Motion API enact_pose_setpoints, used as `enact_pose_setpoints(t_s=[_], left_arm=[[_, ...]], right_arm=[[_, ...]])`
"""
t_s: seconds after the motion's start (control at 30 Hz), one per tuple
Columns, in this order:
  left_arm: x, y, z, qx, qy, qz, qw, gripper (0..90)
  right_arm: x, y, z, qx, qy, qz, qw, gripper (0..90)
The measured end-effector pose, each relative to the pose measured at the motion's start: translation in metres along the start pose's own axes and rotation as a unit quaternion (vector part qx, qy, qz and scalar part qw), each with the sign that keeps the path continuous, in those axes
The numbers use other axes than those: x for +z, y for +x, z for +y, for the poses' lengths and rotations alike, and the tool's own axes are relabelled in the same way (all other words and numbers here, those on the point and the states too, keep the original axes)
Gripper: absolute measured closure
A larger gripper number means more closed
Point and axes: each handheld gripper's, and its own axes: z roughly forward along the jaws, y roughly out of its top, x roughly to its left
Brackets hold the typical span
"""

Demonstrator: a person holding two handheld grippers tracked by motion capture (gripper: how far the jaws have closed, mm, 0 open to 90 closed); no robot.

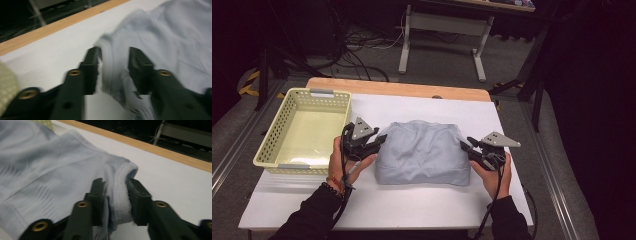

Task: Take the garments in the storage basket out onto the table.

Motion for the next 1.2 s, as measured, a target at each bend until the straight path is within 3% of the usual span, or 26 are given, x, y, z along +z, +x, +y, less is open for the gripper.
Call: enact_pose_setpoints(t_s=[0.13, 0.23, 0.3, 0.43, 0.6, 0.67, 0.77, 0.9, 0.97, 1.0, 1.07, 1.13, 1.2], left_arm=[[-0.008, -0.002, -0.001, 0.008, -0.018, 0.005, 0.9998, 41.3], [-0.016, -0.011, -0.005, 0.041, -0.021, 0.003, 0.9989, 37.6], [-0.023, -0.018, -0.012, 0.057, -0.027, -0.017, 0.9978, 34.6], [-0.035, -0.036, -0.036, 0.107, -0.014, -0.037, 0.9934, 31.0], [-0.037, -0.051, -0.064, 0.153, 0.027, -0.068, 0.9855, 29.4], [-0.033, -0.052, -0.074, 0.162, 0.049, -0.071, 0.9829, 31.6], [-0.021, -0.049, -0.081, 0.156, 0.069, -0.074, 0.9825, 34.7], [-0.004, -0.04, -0.087, 0.132, 0.102, -0.078, 0.9829, 47.7], [0.004, -0.035, -0.089, 0.113, 0.116, -0.087, 0.9829, 55.8], [0.005, -0.033, -0.089, 0.103, 0.113, -0.095, 0.9837, 59.2], [0.005, -0.031, -0.087, 0.101, 0.114, -0.084, 0.9848, 72.5], [0.003, -0.03, -0.086, 0.087, 0.11, -0.098, 0.9853, 82.8], [0.0, -0.03, -0.084, 0.093, 0.105, -0.095, 0.9855, 85.7]], right_arm=[[-0.002, -0.002, -0.001, 0.004, -0.01, -0.02, 0.9997, 47.2], [-0.01, 0.002, -0.004, -0.006, -0.022, -0.015, 0.9996, 47.2], [-0.018, 0.007, -0.009, -0.014, -0.023, -0.016, 0.9995, 48.2], [-0.035, 0.014, -0.028, -0.017, -0.012, 0.0, 0.9998, 48.8], [-0.043, 0.021, -0.06, 0.023, 0.023, 0.049, 0.9983, 49.4], [-0.04, 0.025, -0.069, 0.021, 0.045, 0.061, 0.9969, 49.7], [-0.032, 0.029, -0.079, 0.017, 0.076, 0.065, 0.9949, 49.6], [-0.021, 0.026, -0.085, 0.025, 0.104, 0.067, 0.992, 54.7], [-0.021, 0.025, -0.084, 0.023, 0.099, 0.065, 0.9927, 60.5], [-0.02, 0.025, -0.084, 0.024, 0.103, 0.068, 0.9921, 66.4], [-0.02, 0.026, -0.084, 0.02, 0.107, 0.074, 0.9913, 77.7], [-0.021, 0.027, -0.084, 0.008, 0.106, 0.077, 0.9914, 83.5], [-0.022, 0.028, -0.083, 0.002, 0.104, 0.076, 0.9917, 87.9]])
